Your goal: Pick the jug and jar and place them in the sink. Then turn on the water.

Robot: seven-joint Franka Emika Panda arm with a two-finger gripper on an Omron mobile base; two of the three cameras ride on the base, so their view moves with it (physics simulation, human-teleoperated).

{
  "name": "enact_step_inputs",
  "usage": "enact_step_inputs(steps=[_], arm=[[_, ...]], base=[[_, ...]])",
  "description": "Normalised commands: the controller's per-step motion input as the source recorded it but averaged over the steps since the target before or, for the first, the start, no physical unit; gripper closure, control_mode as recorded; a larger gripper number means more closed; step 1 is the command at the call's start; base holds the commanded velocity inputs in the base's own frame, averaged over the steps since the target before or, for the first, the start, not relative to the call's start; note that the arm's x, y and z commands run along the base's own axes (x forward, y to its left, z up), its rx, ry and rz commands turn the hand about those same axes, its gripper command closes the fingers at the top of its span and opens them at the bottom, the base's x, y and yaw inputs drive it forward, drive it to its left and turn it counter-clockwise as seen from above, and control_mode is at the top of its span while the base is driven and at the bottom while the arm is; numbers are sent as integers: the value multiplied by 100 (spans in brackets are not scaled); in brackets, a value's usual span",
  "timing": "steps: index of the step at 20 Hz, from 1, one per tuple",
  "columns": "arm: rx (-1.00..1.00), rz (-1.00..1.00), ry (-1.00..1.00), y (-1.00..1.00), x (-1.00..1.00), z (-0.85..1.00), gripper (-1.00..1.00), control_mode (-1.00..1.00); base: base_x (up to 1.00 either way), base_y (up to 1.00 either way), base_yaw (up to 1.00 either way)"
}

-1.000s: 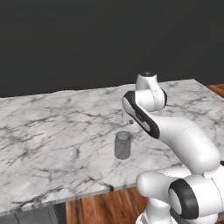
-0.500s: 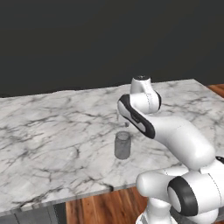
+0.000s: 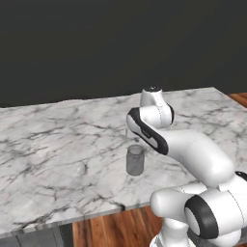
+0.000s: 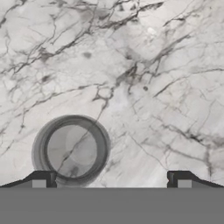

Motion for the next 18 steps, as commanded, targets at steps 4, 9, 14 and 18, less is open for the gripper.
enact_step_inputs(steps=[4, 9, 14, 18], arm=[[0, 0, 1, 1, 5, -8, -100, -100], [2, 0, 1, 0, 0, -11, -100, -100], [0, 0, 0, 0, 0, -19, -100, -100], [0, 0, 1, 0, 0, -15, -100, -100]], base=[[0, 0, 0], [0, 0, 0], [0, 0, 0], [0, 0, 0]])
